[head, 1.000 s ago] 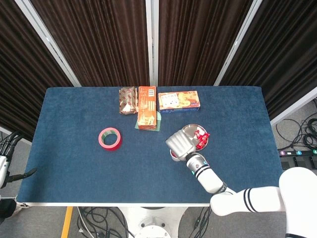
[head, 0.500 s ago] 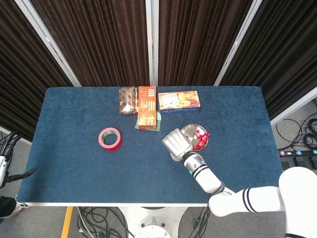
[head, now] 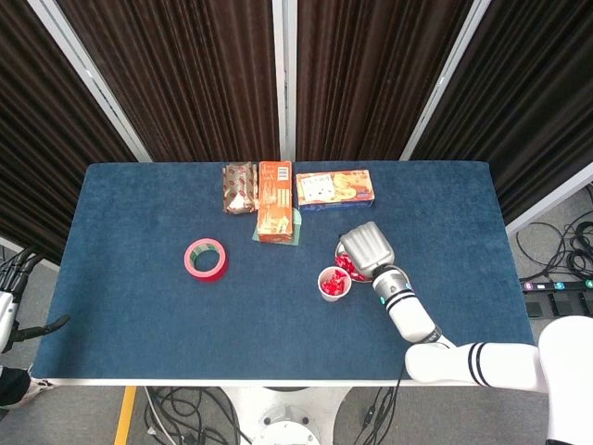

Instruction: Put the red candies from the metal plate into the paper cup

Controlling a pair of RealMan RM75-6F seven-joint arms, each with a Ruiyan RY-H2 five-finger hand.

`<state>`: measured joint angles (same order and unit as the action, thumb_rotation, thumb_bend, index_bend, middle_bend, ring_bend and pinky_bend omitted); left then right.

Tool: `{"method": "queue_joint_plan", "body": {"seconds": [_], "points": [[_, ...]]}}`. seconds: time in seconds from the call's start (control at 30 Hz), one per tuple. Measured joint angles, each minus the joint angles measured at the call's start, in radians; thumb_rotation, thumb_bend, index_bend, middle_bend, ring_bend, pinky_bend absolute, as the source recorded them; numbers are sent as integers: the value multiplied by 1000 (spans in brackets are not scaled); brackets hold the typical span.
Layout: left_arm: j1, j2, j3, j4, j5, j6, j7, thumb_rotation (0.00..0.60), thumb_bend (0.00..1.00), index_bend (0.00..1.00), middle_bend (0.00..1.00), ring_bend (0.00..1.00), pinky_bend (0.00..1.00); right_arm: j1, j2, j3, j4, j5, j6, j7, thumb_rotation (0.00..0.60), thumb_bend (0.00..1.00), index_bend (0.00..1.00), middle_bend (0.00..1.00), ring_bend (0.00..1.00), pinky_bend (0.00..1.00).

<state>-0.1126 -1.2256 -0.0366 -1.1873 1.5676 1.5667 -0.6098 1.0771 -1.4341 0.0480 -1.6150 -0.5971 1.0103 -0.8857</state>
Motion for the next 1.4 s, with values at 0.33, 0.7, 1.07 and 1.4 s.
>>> {"method": "queue_joint_plan", "body": {"seconds": [0.33,0.7,1.07,1.4], "points": [[-3,-10,1,15,-3,-11,-5,600,117,127,100,34,98,-25,-60,17,172,-33,-39,60,600,142,440,908,937,999],[-5,-20,5,37,-1,-16,-22,600,117,127,100,34,99,-6,-84,-6,214,103,-72,-61,600,152,419,1000,1000,1000],[-9,-24,8,50,2,-22,-29,600,117,127,100,34,98,14,-154,-14,312,163,-117,-100,600,171,383,1000,1000,1000],[-7,-31,3,77,-10,-26,-47,600,117,127,100,34,98,13,-217,-16,414,181,-142,-110,600,195,383,1000,1000,1000]]}}
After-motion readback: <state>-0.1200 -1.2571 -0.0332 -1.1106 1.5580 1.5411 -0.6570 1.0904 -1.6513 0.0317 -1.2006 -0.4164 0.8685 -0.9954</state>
